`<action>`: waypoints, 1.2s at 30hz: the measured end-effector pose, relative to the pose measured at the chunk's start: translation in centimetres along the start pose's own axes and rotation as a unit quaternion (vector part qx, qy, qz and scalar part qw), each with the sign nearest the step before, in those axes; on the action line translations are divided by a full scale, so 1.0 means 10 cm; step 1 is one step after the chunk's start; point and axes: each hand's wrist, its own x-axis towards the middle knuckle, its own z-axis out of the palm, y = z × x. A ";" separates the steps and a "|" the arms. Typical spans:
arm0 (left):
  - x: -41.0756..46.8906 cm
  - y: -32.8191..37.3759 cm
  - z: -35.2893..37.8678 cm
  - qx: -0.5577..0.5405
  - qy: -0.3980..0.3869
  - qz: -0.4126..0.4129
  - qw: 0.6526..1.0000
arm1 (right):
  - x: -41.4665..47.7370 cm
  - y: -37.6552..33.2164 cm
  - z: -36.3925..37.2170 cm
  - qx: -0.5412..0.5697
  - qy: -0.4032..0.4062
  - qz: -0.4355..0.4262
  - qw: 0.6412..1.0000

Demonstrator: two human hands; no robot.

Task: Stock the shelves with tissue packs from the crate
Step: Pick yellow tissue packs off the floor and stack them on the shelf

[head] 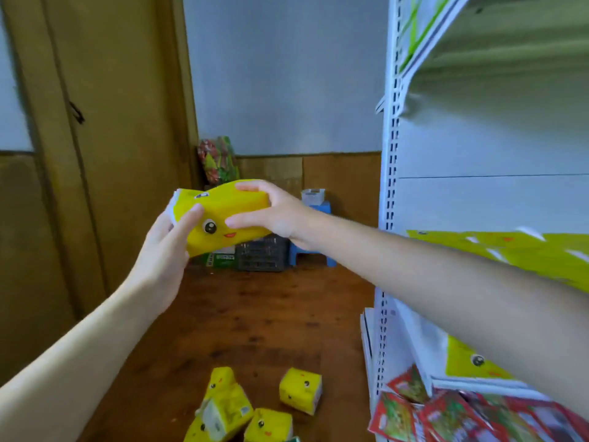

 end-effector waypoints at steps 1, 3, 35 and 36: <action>0.05 0.02 0.14 -0.002 -0.012 0.011 1.000 | -0.05 -0.06 -0.19 -0.012 0.011 -0.002 1.000; 0.16 0.01 0.45 -0.006 -0.053 0.029 0.998 | -0.19 -0.10 -0.58 -0.032 0.036 0.000 0.999; 0.80 -1.42 3.10 0.089 -0.219 -0.201 0.951 | -1.10 1.42 -2.98 -0.218 0.220 0.159 0.937; 0.80 -1.42 3.11 0.090 -0.220 -0.202 0.950 | -1.10 1.43 -2.99 -0.224 0.223 0.157 0.935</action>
